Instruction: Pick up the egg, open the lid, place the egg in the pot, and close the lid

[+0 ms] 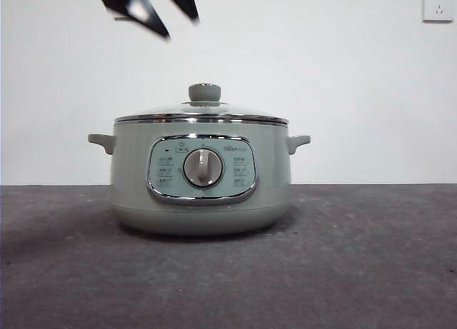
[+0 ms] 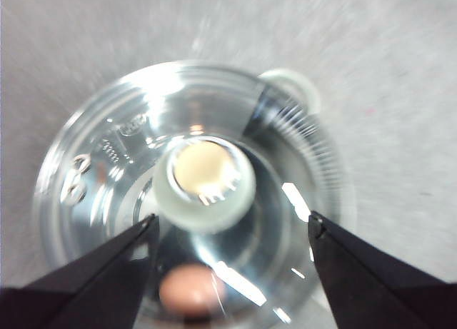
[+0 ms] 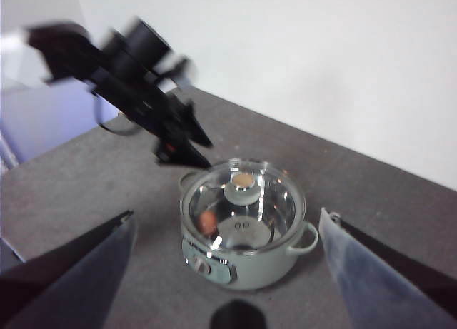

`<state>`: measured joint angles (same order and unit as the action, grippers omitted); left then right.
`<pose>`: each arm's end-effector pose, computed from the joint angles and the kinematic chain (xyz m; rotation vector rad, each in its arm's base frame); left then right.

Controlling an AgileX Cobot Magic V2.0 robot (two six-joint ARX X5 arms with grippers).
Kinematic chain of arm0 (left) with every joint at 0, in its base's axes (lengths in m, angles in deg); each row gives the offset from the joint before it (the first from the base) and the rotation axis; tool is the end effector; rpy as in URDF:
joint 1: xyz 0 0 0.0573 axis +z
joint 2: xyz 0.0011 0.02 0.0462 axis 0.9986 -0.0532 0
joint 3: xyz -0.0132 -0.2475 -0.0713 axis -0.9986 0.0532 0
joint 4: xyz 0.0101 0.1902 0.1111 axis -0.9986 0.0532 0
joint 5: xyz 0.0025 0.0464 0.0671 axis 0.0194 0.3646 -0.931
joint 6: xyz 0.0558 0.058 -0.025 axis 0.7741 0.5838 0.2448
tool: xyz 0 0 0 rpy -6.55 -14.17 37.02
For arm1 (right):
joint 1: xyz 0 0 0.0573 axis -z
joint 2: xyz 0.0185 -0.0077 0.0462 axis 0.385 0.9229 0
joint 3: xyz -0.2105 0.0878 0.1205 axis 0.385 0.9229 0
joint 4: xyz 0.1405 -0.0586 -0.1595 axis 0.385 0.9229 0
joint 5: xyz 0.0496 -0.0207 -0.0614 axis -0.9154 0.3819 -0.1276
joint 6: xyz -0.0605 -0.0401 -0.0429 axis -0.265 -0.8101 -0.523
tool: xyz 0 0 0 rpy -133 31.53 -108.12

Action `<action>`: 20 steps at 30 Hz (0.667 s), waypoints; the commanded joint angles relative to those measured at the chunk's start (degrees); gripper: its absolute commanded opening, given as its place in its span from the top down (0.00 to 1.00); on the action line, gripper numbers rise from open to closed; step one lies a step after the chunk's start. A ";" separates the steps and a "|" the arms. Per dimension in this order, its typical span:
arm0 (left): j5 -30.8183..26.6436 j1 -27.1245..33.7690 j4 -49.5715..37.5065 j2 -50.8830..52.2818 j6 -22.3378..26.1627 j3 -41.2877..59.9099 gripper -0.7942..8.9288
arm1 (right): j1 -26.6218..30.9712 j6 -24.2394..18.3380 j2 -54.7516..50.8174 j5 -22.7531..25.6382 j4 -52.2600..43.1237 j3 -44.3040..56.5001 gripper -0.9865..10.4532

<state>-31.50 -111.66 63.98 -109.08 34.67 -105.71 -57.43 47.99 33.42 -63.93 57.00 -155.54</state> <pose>0.2867 -0.1540 0.3632 0.2470 0.7436 -0.7610 0.0634 0.0527 0.5016 -0.1384 0.2807 0.7115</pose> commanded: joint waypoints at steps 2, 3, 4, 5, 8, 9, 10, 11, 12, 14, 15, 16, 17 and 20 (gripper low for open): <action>0.11 0.13 4.48 6.29 -1.40 0.52 0.55 | -0.07 0.61 -0.04 0.22 1.40 2.93 0.53; 0.09 0.13 5.68 7.91 -1.40 0.52 0.55 | -0.07 0.61 -0.04 0.22 1.40 3.65 0.53; 0.11 0.13 6.80 9.40 -1.42 0.52 0.56 | -0.07 0.61 -0.04 0.20 1.40 4.44 0.53; 0.15 0.13 8.28 11.32 -1.44 0.52 0.56 | -0.07 0.61 -0.04 0.20 1.40 5.44 0.53; 0.52 0.13 11.67 15.72 -1.79 0.52 0.56 | -0.07 0.63 -0.04 0.15 1.40 8.22 0.53; 0.52 0.13 12.74 16.90 -2.21 0.52 0.56 | -0.07 0.63 -0.04 -0.02 1.40 9.18 0.53; 0.52 0.13 13.64 17.88 -2.54 0.52 0.56 | -0.07 0.63 -0.04 -0.22 1.40 10.14 0.53; 0.52 0.13 14.73 19.21 -2.71 0.52 0.56 | -0.07 0.63 -0.04 -0.48 1.40 11.43 0.53; 0.50 0.13 15.50 20.06 -2.71 0.52 0.56 | -0.07 0.63 -0.04 -0.70 1.40 12.44 0.53; 0.50 0.13 16.81 21.64 -2.73 0.52 0.56 | -0.07 0.63 -0.04 -0.92 1.40 14.67 0.53; 0.50 0.13 17.40 22.36 -2.73 0.52 0.56 | -0.07 0.63 -0.04 -0.92 1.40 15.87 0.53; 0.50 0.13 17.92 22.86 -2.73 0.52 0.56 | -0.07 0.63 -0.07 -0.92 1.40 16.90 0.53; 0.50 0.13 18.40 23.37 -2.80 0.52 0.56 | -0.07 0.63 -0.07 -0.92 1.40 18.21 0.53; 0.52 0.13 18.40 24.15 -4.15 0.52 0.56 | -0.07 0.63 -0.04 -0.90 1.40 21.38 0.56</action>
<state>-31.19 -111.66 82.53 -85.04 31.68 -105.71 -57.43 48.01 33.51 -64.61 57.00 -135.06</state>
